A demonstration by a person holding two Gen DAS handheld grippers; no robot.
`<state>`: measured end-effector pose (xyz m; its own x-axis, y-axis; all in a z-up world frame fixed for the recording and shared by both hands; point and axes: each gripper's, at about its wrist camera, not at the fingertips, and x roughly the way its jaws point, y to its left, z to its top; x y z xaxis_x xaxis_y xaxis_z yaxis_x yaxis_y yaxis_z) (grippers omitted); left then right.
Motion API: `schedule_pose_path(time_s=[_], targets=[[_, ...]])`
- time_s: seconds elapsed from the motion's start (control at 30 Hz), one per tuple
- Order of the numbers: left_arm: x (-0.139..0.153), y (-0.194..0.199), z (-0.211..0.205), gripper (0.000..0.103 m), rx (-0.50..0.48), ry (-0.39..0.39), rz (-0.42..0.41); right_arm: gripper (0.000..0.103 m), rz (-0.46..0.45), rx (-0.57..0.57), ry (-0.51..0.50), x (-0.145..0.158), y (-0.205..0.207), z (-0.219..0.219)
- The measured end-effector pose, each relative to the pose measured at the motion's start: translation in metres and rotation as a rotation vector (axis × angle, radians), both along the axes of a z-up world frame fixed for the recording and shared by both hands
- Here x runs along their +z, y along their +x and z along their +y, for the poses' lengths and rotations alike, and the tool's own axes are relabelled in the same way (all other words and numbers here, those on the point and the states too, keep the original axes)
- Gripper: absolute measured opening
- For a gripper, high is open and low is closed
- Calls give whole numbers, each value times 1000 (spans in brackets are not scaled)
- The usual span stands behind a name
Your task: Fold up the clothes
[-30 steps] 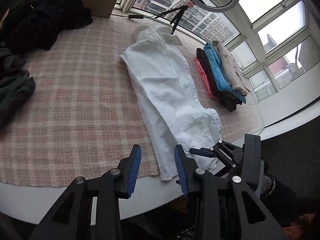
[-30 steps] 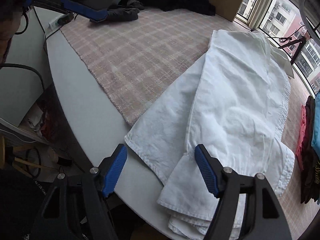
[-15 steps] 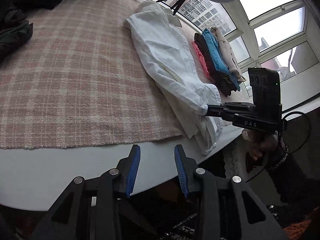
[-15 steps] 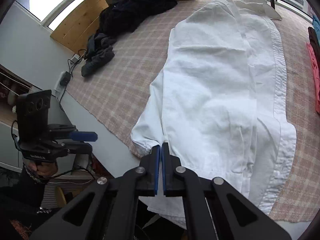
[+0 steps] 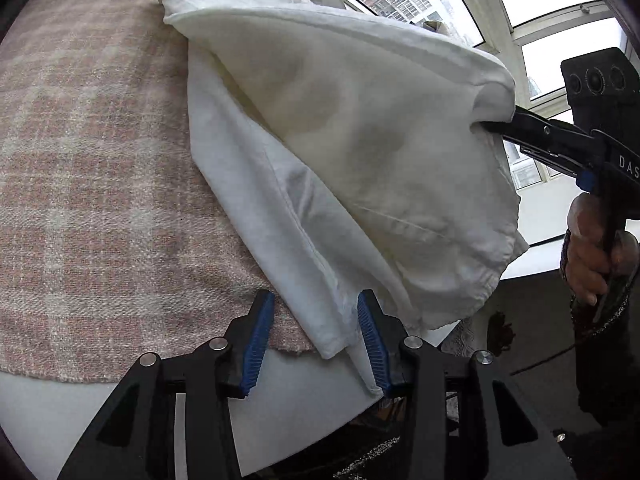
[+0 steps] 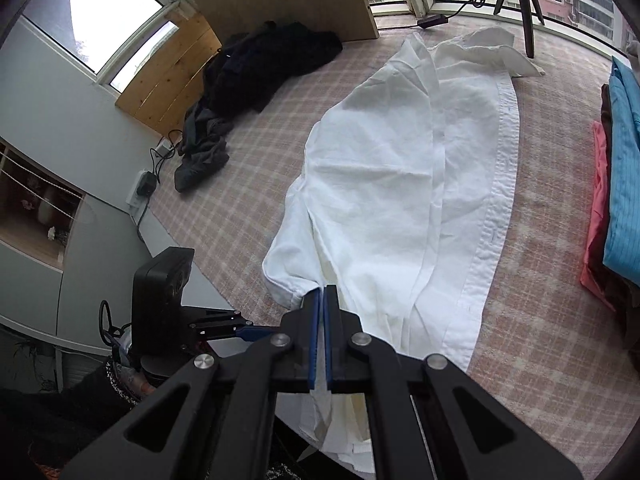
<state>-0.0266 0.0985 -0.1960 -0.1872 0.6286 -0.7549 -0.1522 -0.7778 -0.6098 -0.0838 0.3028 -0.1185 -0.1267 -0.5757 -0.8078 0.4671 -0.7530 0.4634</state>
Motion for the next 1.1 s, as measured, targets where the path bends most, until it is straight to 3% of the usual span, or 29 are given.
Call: schedule_pose_path(time_s=[0.13, 0.23, 0.33, 0.37, 0.43, 0.47, 0.6, 0.83, 0.93, 1.03, 1.1], targets=[[25, 18, -4, 41, 104, -85, 53, 3, -4, 16, -15, -2, 0, 2], [31, 18, 15, 39, 40, -115, 62, 2, -6, 26, -26, -4, -1, 4], [24, 10, 33, 31, -8, -158, 32, 2, -4, 29, -39, -4, 0, 5], [21, 8, 37, 19, -20, -165, 23, 2, -3, 28, -38, -5, 0, 5], [16, 3, 44, 2, -46, -113, -1, 3, -1, 24, -43, -2, 1, 5], [15, 1, 46, 1, -55, -97, -1, 3, 1, 22, -49, 1, 2, 5], [30, 3, 35, 0, -61, -24, 10, 2, 5, 10, -72, 13, 5, 5], [87, 24, -41, 1, -1, 95, 71, 3, 17, 3, -119, 36, 13, 1], [74, 29, -75, 1, 22, 71, 40, 4, 6, 41, -128, 35, 29, -24], [34, 25, -101, 0, 47, 4, -41, 22, -149, 140, -97, -7, 54, -68], [12, 25, -109, 0, 59, -20, -108, 22, -199, 194, -78, -21, 80, -79]])
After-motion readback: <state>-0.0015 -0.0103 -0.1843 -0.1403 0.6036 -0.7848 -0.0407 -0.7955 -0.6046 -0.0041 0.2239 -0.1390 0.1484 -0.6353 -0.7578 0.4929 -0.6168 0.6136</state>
